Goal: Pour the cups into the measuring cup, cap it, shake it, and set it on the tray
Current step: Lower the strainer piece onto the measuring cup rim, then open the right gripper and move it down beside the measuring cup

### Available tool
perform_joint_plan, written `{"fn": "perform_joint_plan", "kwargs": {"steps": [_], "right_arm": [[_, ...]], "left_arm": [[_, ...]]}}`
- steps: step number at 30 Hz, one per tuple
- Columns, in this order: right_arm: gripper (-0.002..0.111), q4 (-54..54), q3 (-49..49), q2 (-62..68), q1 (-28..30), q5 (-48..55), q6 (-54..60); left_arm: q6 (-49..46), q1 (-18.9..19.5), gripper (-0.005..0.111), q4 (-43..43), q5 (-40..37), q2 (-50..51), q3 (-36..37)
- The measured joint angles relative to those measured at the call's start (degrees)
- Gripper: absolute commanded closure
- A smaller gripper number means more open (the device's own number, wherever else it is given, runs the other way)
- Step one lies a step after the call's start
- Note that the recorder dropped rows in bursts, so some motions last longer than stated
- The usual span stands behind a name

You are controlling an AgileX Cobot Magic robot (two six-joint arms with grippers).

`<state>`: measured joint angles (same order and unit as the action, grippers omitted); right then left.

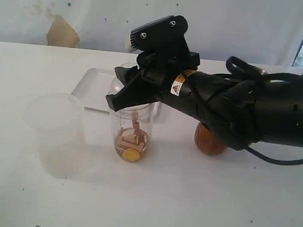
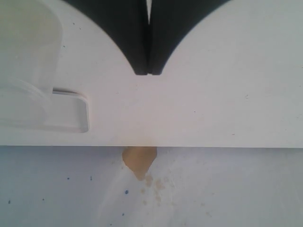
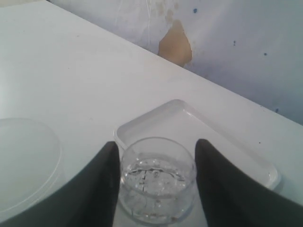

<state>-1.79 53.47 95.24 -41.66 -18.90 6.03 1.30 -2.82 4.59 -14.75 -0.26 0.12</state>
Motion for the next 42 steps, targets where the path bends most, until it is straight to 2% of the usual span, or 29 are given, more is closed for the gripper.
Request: {"fn": "perform_joint_plan", "kwargs": {"steps": [12, 15, 17, 19, 24, 27, 35, 42], "right_arm": [[0.108, 0.0, -3.4, -0.1, 0.0, -6.3, 0.0], [0.104, 0.0, -3.4, 0.0, 0.0, -6.8, 0.0], [0.095, 0.0, -3.4, 0.0, 0.0, -6.9, 0.0], [0.081, 0.0, -3.4, 0.0, 0.0, -6.9, 0.0], [0.034, 0.0, -3.4, 0.1, 0.0, -6.1, -0.2], [0.020, -0.1, -3.9, 0.7, 0.0, -5.2, -0.1], [0.020, -0.1, -4.3, 0.4, 0.0, -2.1, -0.1], [0.020, -0.1, -4.0, -5.7, 0.0, 0.7, -0.1]], "left_arm": [[0.0, 0.0, 0.003, 0.0, 0.0, 0.0, 0.0], [0.0, 0.0, 0.003, 0.0, 0.0, 0.0, 0.0], [0.0, 0.0, 0.003, 0.0, 0.0, 0.0, 0.0], [0.0, 0.0, 0.003, 0.0, 0.0, 0.0, 0.0], [0.0, 0.0, 0.003, 0.0, 0.0, 0.0, 0.0], [0.0, 0.0, 0.003, 0.0, 0.0, 0.0, 0.0], [0.0, 0.0, 0.003, 0.0, 0.0, 0.0, 0.0], [0.0, 0.0, 0.003, 0.0, 0.0, 0.0, 0.0]]}}
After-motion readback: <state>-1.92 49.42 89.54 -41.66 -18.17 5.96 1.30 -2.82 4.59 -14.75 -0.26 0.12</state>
